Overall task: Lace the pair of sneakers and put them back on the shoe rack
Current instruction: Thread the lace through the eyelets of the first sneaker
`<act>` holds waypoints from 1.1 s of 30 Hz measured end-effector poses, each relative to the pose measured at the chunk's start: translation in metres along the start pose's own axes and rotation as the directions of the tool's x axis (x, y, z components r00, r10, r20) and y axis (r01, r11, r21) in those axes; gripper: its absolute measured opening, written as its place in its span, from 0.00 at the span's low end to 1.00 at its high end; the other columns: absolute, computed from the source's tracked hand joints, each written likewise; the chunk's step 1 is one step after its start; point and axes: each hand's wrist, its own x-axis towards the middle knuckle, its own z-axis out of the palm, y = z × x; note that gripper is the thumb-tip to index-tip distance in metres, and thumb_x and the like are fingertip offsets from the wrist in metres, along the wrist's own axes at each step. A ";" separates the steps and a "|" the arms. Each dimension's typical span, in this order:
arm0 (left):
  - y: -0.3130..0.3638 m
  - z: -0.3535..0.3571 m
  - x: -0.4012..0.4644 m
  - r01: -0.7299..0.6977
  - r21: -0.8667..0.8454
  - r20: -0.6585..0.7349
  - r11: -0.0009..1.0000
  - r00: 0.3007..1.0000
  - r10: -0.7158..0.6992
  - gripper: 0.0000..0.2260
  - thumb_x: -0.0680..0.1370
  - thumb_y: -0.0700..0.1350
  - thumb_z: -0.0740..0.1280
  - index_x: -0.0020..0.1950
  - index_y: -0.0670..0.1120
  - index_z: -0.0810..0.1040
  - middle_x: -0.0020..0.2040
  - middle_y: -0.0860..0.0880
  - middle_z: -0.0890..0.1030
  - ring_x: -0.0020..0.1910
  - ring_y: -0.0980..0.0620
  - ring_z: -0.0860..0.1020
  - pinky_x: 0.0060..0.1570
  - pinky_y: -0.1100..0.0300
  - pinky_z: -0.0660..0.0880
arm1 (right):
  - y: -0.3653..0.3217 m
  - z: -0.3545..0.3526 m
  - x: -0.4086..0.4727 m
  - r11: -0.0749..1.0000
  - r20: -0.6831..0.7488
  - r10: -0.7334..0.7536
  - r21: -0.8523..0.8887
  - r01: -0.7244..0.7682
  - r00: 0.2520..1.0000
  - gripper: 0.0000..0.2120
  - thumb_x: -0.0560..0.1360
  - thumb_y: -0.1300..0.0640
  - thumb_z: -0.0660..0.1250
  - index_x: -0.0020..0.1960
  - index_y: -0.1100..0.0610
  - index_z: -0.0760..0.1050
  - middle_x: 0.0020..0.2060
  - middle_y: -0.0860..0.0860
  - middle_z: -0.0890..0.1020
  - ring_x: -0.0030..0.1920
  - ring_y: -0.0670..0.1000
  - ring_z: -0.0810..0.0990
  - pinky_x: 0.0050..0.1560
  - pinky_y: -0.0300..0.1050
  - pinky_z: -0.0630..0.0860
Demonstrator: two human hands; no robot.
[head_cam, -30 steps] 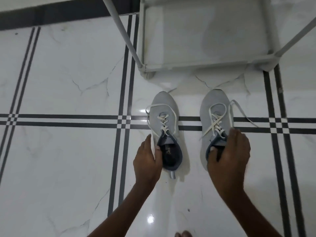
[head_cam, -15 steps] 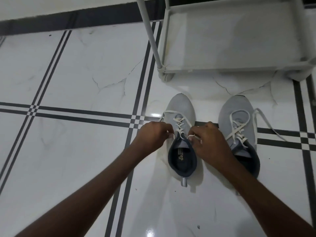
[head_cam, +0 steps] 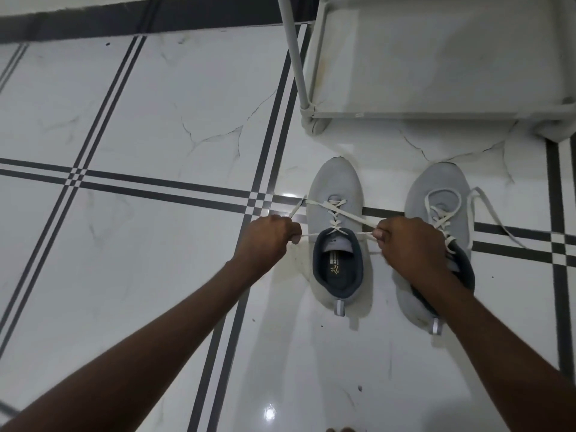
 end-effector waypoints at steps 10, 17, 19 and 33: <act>0.046 -0.013 -0.010 0.667 -0.663 0.424 0.340 0.709 -0.564 0.26 0.81 0.60 0.57 0.39 0.41 0.83 0.33 0.46 0.83 0.34 0.49 0.80 0.36 0.57 0.77 | -0.030 0.004 -0.002 0.919 -0.029 0.331 0.236 -0.315 0.943 0.28 0.73 0.36 0.56 0.43 0.59 0.81 0.39 0.58 0.84 0.43 0.61 0.82 0.44 0.49 0.77; 0.048 -0.030 0.031 0.419 -0.891 0.448 -0.174 0.755 -0.479 0.10 0.79 0.43 0.68 0.56 0.38 0.79 0.47 0.43 0.82 0.44 0.49 0.82 0.58 0.54 0.79 | -0.049 -0.024 0.026 -0.015 0.554 0.253 0.822 -0.569 0.793 0.06 0.74 0.60 0.65 0.48 0.60 0.79 0.37 0.54 0.83 0.36 0.51 0.78 0.41 0.44 0.76; 0.050 -0.041 0.036 0.405 -0.878 0.476 -0.256 0.797 -0.370 0.13 0.79 0.42 0.68 0.62 0.37 0.76 0.48 0.43 0.82 0.40 0.52 0.83 0.54 0.56 0.80 | -0.054 -0.039 0.034 -0.062 0.551 0.186 0.833 -0.550 0.813 0.06 0.76 0.60 0.62 0.47 0.59 0.77 0.39 0.54 0.83 0.40 0.52 0.81 0.50 0.46 0.79; 0.068 -0.090 0.056 0.414 -0.878 0.415 0.241 0.909 -0.049 0.08 0.79 0.39 0.68 0.56 0.42 0.84 0.47 0.44 0.83 0.40 0.52 0.77 0.41 0.63 0.75 | -0.080 -0.115 0.073 0.296 0.000 -0.104 0.955 0.031 0.995 0.10 0.81 0.62 0.58 0.52 0.64 0.77 0.47 0.60 0.85 0.47 0.57 0.86 0.52 0.49 0.82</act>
